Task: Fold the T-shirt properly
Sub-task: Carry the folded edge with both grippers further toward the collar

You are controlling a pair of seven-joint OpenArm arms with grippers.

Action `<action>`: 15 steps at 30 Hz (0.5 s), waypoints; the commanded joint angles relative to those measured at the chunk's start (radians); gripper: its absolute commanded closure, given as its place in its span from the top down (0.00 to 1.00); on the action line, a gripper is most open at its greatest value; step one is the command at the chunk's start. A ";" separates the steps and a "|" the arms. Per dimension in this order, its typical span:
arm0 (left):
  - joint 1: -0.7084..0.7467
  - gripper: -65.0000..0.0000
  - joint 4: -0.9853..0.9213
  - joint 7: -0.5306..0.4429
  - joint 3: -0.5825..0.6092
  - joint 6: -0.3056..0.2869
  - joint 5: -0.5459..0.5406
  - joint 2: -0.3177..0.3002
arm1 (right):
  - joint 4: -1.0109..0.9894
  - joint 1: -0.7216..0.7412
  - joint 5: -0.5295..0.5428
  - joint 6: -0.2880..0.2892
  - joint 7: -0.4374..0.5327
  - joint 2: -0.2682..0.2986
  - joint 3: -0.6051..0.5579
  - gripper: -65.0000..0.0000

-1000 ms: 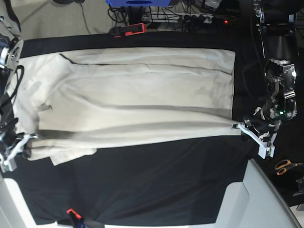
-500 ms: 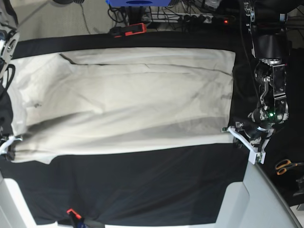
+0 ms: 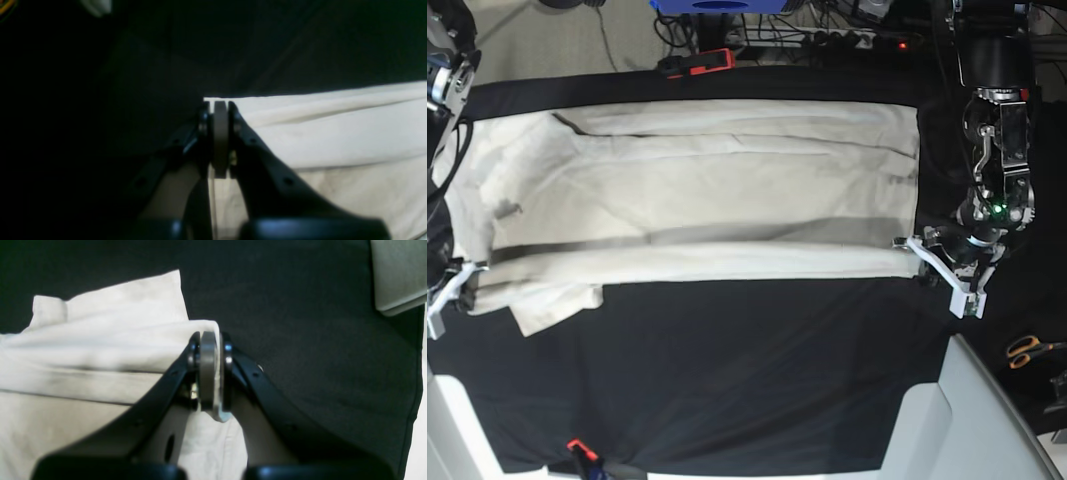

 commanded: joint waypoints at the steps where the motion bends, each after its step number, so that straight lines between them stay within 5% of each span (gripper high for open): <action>1: -0.016 0.00 0.043 -0.021 -0.008 -0.001 -0.005 -0.015 | 0.020 0.024 0.013 0.001 0.020 0.014 0.002 0.00; 15: -0.102 0.00 0.066 -0.019 -0.010 0.004 0.003 -0.040 | 0.012 0.102 0.013 0.001 -0.003 0.009 -0.050 0.00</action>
